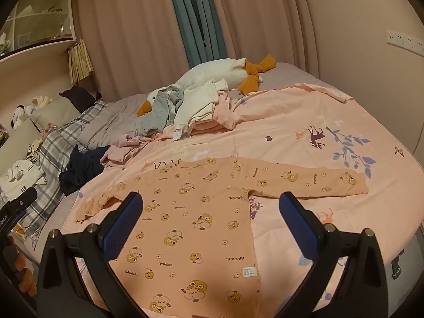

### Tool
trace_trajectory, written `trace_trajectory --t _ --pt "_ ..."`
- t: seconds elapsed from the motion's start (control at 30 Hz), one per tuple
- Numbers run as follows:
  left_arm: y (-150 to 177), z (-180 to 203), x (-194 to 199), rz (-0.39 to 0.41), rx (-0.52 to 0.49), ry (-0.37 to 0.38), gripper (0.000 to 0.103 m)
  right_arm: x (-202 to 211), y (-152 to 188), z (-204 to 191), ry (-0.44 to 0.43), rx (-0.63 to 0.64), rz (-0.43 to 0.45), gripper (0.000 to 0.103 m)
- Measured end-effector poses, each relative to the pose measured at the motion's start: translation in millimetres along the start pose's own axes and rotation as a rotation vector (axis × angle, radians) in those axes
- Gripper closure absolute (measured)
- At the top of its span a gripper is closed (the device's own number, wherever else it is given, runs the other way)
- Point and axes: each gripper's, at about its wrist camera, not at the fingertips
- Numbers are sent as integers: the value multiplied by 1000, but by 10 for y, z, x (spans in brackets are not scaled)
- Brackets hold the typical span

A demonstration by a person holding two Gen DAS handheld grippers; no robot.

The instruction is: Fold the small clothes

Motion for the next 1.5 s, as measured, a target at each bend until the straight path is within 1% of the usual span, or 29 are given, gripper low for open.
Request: trace_trajectory --t 0.57,1.5 --pt "21 70 -19 -19 -38 22 0 1 -18 -70 1 23 -6 0" --pt "27 180 -101 -47 -64 23 0 5 -28 53 4 9 -2 0"
Point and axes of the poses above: each gripper's, at about its wrist camera, not at the fingertips, and x roughly against the way its jaws point, z to its right, y to its underside, and after that the axes turned 8 degrees about y, right-handed
